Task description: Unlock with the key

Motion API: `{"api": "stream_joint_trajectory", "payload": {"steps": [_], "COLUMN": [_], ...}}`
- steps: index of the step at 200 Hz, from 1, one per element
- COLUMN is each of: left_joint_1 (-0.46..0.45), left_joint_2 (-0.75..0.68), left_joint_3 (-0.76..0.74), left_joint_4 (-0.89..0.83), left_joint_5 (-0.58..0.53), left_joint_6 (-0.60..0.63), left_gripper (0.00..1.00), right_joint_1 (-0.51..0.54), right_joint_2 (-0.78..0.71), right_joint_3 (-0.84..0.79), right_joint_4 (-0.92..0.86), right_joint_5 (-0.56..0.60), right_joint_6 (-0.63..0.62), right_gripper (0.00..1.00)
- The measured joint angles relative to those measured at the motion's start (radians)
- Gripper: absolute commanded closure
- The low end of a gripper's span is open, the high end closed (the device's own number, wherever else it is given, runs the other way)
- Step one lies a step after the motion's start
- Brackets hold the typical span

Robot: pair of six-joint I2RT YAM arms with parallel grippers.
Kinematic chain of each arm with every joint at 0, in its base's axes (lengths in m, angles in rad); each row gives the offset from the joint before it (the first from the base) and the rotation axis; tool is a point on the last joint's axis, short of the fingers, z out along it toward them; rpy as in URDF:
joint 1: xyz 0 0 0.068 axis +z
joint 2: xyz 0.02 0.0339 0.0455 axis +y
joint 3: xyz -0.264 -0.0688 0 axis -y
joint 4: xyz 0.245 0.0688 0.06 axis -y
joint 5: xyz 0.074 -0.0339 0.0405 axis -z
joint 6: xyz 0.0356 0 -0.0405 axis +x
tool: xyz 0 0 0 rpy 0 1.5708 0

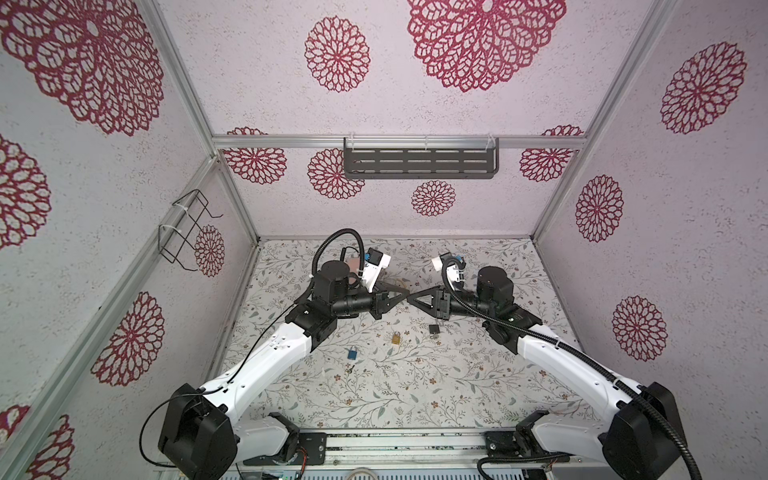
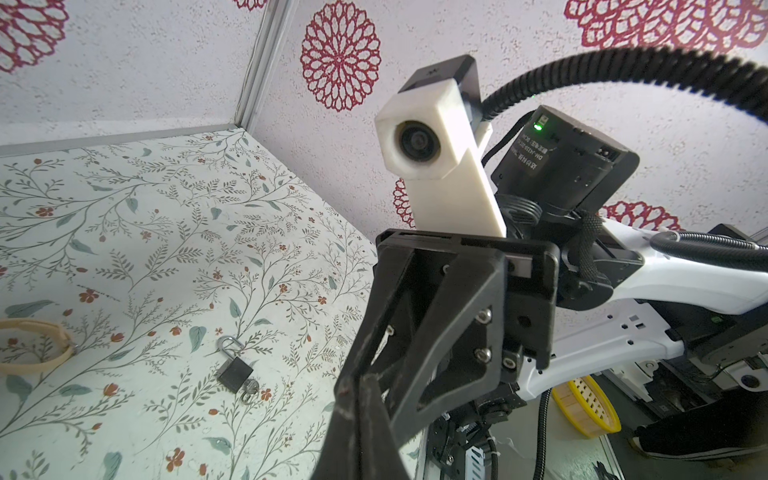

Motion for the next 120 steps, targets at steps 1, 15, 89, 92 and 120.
{"api": "stream_joint_trajectory", "payload": {"steps": [1, 15, 89, 92, 120], "left_joint_1": [0.000, 0.003, 0.006, 0.006, 0.008], "left_joint_2": [0.000, 0.005, 0.022, 0.023, 0.032], "left_joint_3": [0.000, 0.000, 0.001, 0.001, 0.005], "left_joint_4": [0.000, 0.005, 0.043, 0.045, 0.054], "left_joint_5": [0.000, 0.006, 0.037, 0.039, 0.051], "left_joint_6": [0.000, -0.002, -0.027, -0.027, -0.037], "left_gripper": [1.00, 1.00, 1.00, 1.00, 1.00], "right_joint_1": [0.000, -0.002, -0.007, -0.007, -0.008], "right_joint_2": [0.000, 0.003, 0.018, 0.019, 0.023], "right_joint_3": [0.000, 0.000, 0.000, 0.000, 0.000], "right_joint_4": [0.000, 0.000, 0.005, 0.005, 0.006], "right_joint_5": [0.000, -0.003, -0.026, -0.026, -0.042], "right_joint_6": [0.000, 0.000, -0.001, -0.001, -0.001], "right_gripper": [0.80, 0.81, 0.85, 0.85, 0.90]}}
